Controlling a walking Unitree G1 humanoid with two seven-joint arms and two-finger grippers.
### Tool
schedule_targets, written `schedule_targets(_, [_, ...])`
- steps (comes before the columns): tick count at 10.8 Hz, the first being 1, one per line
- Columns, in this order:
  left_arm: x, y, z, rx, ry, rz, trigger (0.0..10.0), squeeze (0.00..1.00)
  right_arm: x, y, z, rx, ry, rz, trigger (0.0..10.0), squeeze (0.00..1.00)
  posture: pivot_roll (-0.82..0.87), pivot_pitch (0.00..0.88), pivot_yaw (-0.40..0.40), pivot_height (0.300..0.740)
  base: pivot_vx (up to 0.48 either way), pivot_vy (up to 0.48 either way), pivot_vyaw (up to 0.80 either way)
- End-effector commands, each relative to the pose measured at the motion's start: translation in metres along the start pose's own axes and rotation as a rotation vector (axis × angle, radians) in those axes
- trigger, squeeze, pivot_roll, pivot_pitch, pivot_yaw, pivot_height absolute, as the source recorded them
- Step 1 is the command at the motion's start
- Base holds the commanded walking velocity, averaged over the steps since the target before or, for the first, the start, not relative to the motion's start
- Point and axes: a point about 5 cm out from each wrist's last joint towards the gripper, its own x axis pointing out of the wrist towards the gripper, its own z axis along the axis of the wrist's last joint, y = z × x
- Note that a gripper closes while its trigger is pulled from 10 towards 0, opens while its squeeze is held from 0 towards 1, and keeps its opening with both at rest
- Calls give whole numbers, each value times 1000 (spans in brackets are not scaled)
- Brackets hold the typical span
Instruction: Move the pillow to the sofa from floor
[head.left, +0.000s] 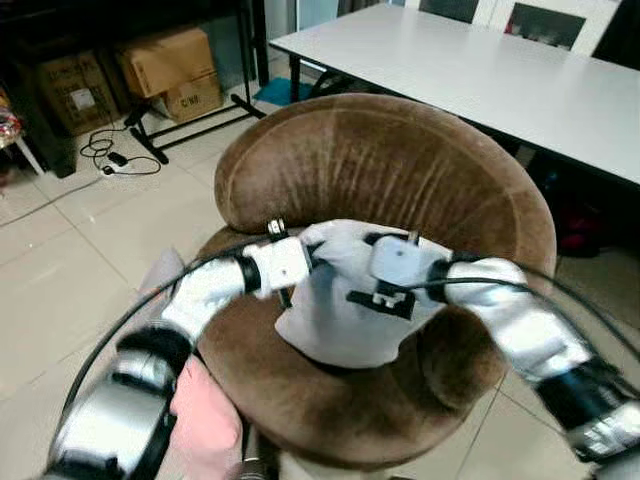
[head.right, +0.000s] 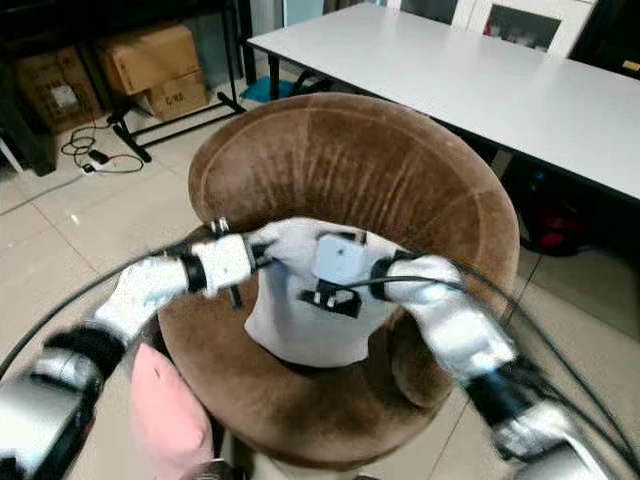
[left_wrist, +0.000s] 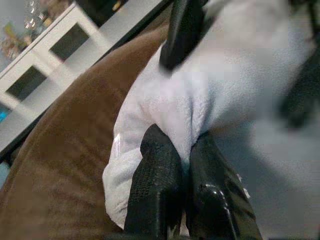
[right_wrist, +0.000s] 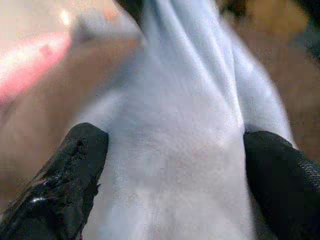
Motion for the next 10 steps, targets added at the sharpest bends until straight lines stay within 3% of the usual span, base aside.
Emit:
schedule_targets(1, [1, -1, 10, 36, -57, -8, 0, 0, 1, -1, -14, -3, 93, -16, 10000, 0, -35, 0, -8, 740, 0, 0, 0])
schedule_targets(3, [-6, -8, 14, 44, -87, 5, 0, 0, 0, 7, -30, -9, 196, 21, 10000, 0, -32, 0, -4, 740, 0, 0, 0])
schedule_targets(5, [-23, -16, 14, 38, -77, 31, 0, 0, -5, -1, -47, -16, 302, -37, 10000, 0, -26, 0, -4, 740, 0, 0, 0])
schedule_targets(6, [-35, -19, 13, 24, -47, 58, 0, 0, -9, -7, -49, 12, 302, -67, 2667, 0, -24, 0, -6, 740, 0, 0, 0])
schedule_targets(7, [-39, -19, 13, 19, -33, 67, 0, 0, -9, -8, -47, 17, 290, -58, 0, 0, -20, 0, -9, 740, 0, 0, 0])
schedule_targets(10, [-46, -17, 15, 9, 10, 82, 0, 0, -6, -2, -35, 42, 217, -30, 0, 0, -11, 0, -16, 740, 0, 0, 0])
